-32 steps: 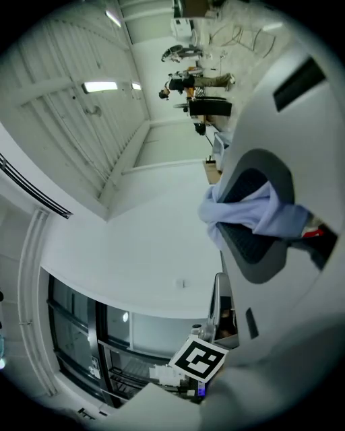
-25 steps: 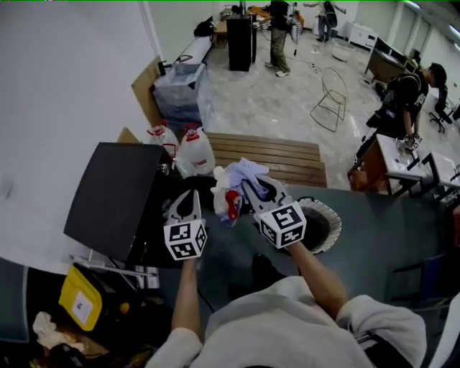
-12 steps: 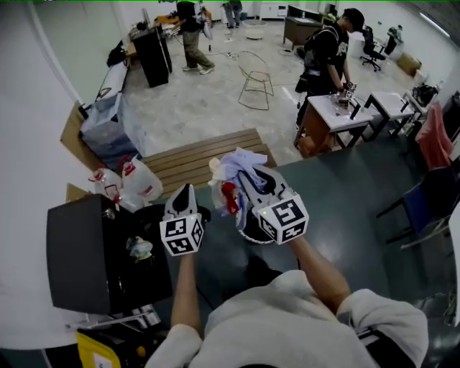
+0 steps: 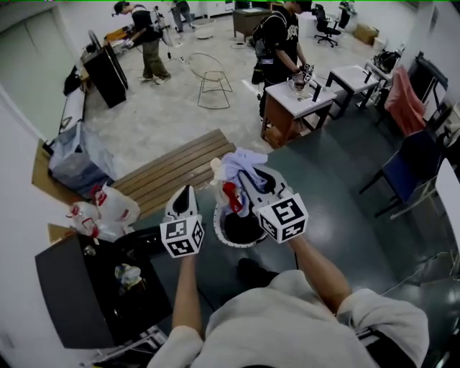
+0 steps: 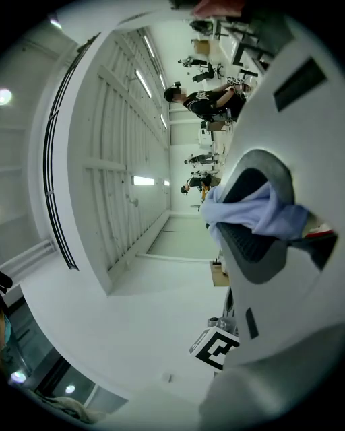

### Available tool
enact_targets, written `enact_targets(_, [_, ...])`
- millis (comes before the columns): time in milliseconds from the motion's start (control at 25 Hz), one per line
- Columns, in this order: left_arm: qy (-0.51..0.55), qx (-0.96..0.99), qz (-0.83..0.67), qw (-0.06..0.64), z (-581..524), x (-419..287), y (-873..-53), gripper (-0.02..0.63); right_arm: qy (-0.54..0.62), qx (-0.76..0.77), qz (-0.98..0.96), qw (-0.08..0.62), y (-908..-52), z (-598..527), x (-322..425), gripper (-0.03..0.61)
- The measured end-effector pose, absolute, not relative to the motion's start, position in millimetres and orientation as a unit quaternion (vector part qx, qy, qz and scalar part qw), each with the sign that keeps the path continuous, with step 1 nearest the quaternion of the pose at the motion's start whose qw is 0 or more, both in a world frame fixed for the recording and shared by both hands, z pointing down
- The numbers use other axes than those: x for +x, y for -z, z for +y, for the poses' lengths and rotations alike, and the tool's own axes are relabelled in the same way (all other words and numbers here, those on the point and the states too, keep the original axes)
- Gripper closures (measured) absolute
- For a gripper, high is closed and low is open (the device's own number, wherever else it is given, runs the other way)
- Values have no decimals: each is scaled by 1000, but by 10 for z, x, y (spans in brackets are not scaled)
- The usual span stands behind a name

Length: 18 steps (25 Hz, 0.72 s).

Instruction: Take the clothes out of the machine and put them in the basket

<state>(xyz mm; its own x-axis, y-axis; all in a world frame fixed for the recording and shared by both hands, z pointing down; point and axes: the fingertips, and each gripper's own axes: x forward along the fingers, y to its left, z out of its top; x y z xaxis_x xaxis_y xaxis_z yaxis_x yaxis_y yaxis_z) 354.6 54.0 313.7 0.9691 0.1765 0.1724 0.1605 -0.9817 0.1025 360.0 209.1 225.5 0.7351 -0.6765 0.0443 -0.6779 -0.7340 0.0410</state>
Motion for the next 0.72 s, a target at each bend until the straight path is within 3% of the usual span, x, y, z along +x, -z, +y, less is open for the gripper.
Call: enact_targets(720, [-214,972,64,71,663,3968,-4490,595,-190,921,-340,16,-4209,2530,4327,502])
